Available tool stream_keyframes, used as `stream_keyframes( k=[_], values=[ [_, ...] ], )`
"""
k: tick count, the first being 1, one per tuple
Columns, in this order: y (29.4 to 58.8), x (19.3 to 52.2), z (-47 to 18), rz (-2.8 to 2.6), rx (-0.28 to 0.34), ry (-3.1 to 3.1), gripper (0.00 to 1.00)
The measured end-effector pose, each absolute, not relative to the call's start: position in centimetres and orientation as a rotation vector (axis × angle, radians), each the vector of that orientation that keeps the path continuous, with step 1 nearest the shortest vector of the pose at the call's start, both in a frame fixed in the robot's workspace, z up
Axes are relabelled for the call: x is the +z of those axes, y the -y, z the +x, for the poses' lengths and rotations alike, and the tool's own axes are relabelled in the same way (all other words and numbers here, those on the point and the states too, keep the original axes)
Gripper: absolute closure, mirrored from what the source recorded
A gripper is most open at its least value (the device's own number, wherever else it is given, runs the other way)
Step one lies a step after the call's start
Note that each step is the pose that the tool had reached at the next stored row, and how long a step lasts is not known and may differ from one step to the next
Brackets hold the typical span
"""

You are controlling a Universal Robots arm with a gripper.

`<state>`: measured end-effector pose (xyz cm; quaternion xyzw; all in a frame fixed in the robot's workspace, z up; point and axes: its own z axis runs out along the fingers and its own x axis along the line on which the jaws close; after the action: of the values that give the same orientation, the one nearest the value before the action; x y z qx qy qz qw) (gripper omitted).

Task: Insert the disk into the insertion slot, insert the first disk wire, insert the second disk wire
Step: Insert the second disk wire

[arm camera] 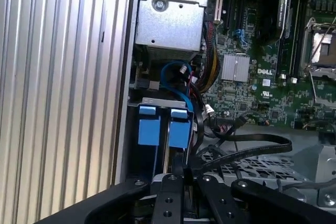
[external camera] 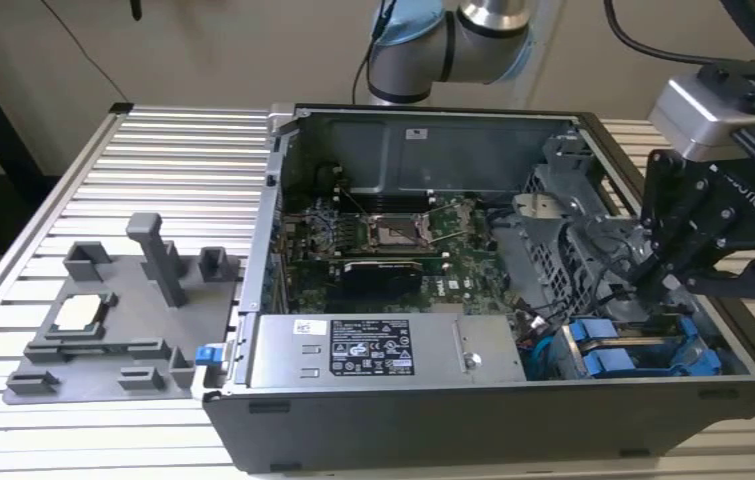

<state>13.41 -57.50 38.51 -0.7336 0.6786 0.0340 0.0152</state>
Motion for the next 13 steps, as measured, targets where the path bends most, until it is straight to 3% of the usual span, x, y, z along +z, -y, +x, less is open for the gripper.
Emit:
stream_keyframes(
  k=[10, 13],
  values=[
    [57.5, 38.44, 13.45, -2.163, 0.108, -2.231, 0.84],
    [57.54, 38.37, 13.83, -2.174, 0.133, -2.244, 0.84]
  ],
)
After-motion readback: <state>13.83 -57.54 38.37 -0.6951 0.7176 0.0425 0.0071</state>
